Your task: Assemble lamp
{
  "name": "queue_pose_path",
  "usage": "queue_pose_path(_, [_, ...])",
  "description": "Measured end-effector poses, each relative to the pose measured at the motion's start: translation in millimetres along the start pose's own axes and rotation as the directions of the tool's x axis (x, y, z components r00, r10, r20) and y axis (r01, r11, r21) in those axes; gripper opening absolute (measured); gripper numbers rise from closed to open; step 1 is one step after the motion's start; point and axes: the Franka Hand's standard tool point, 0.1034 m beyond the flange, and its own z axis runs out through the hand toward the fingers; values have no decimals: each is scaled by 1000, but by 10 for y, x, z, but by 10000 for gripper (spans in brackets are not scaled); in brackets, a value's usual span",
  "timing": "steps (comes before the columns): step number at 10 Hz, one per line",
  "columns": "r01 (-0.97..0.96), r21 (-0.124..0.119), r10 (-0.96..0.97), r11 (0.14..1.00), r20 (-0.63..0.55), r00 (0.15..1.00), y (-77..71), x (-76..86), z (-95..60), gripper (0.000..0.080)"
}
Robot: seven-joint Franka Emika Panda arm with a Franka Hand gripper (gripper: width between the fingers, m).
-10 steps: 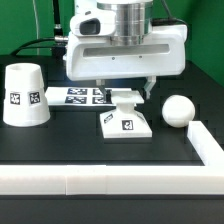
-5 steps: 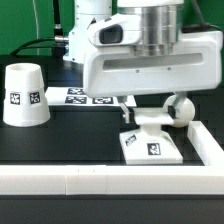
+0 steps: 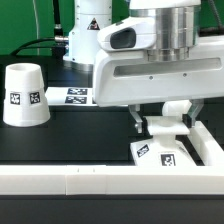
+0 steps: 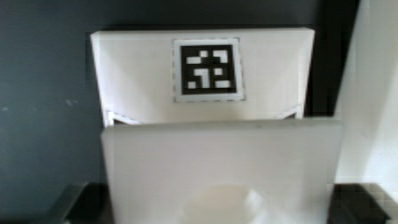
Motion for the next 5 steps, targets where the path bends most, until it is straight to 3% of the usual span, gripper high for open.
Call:
queue_pose_path(2, [-2, 4, 2, 1000, 6, 1000, -74, 121, 10, 534])
queue_pose_path(5, [-1, 5, 1, 1000, 29, 1000, -87, 164, -6, 534])
